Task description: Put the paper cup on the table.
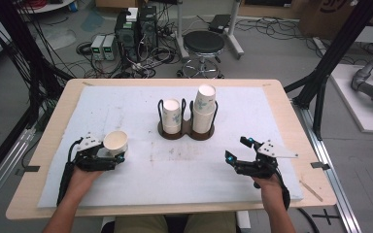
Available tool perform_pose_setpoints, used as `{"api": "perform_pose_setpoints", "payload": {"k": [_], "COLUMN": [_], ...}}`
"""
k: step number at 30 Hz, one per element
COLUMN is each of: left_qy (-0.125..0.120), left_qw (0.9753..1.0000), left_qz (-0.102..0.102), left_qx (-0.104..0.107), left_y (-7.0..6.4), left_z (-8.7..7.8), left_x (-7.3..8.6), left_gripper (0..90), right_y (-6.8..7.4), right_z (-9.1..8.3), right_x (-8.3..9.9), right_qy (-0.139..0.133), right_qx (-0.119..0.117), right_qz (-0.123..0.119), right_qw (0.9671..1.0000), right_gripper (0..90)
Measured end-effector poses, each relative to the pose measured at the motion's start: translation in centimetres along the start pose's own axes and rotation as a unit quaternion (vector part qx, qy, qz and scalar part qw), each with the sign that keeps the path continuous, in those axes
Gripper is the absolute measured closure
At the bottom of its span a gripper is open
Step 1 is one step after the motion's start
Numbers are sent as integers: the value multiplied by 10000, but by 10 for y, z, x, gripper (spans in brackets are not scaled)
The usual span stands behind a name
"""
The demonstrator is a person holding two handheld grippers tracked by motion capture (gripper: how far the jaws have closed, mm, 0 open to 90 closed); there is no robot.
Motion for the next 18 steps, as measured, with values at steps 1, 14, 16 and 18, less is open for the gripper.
{"api": "perform_pose_setpoints", "payload": {"k": [1, 14, 16, 18], "left_qy": [-47, -1595, -1701, -1924], "left_qw": [10000, 9871, 9853, 9802], "left_qz": [-14, -117, -134, -137], "left_qx": [12, -56, 62, 457], "left_y": [0, -8, -11, -20], "left_z": [-4, -49, -49, -45], "left_x": [-1, -26, -28, -31], "left_gripper": [155, 153, 153, 153], "right_y": [0, -1, -2, -4], "right_z": [0, -1, -2, -2], "right_x": [0, 1, 2, 1], "right_qy": [-1, 12, 21, 34], "right_qx": [-7, 55, 63, 120], "right_qz": [-3, 38, 20, 60], "right_qw": [10000, 10000, 10000, 9999], "right_gripper": [175, 175, 174, 174]}}
Point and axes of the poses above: each handheld gripper's, and its own axes: z roughly forward along the jaws, x roughly out of its underside, y roughly to its left, the point moved 2 cm from there along z, roughly forward along the jaws, and after that the axes turned 5 degrees about -z, right-handed, at the moved point
